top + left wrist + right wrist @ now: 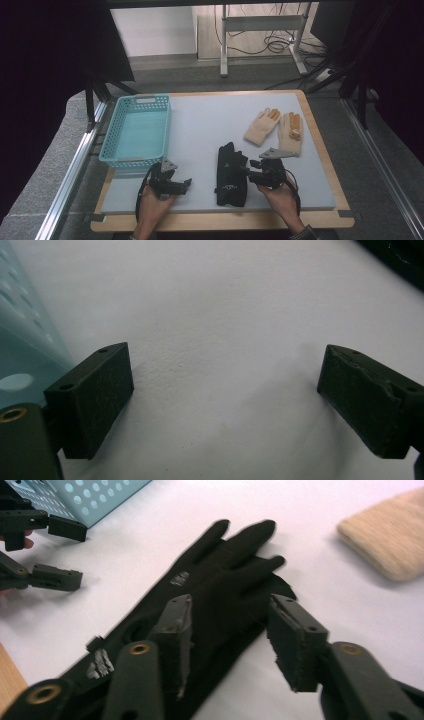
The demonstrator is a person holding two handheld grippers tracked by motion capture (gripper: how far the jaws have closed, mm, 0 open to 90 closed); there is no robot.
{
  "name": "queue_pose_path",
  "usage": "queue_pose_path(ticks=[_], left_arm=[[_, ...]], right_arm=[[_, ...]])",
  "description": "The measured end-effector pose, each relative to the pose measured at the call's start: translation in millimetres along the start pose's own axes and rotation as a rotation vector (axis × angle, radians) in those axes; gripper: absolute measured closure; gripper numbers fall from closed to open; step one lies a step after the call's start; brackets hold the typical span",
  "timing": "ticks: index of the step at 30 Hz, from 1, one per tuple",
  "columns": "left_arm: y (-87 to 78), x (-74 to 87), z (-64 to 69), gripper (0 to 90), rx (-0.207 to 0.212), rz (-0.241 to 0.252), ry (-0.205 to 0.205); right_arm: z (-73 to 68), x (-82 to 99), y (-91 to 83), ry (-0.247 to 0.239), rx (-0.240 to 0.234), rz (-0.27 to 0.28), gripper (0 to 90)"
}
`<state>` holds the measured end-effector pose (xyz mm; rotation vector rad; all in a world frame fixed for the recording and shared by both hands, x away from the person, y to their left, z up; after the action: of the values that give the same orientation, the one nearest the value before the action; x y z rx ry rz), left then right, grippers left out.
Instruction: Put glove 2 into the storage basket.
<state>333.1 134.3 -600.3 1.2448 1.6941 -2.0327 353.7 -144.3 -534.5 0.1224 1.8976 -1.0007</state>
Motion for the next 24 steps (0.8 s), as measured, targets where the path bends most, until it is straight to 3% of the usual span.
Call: queue_pose_path(ticks=[6, 10, 17, 24], left_arm=[[0.0, 0.0, 0.0, 8.0, 0.000, 0.000, 0.000], [0.0, 0.0, 0.0, 8.0, 0.000, 0.000, 0.000], [-0.1, 0.0, -0.1, 8.2, 0.000, 0.001, -0.002], [-1.2, 0.2, -0.3, 8.3, 0.005, 0.002, -0.010]], right_arm=[[14.5, 16.4, -3.6, 0.010, -0.009, -0.033, 75.3], [13.5, 27.2, -2.5, -0.024, -0.030, -0.052, 83.6], [0.3, 43.5, 3.2, -0.108, -0.063, -0.089, 88.1], [-5.1, 51.1, 9.5, -0.133, -0.094, -0.121, 88.2]])
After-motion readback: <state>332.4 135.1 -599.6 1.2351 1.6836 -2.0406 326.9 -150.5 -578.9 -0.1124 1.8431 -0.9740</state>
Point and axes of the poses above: each handheld gripper's, and its own axes: y roughly forward along the jaws, x roughly out of its underside, z roughly to its right, the point moved 7 cm from there along y, roughly forward along the jaws, and after that the axes turned 6 degrees about -x, right-handed, at the moved point
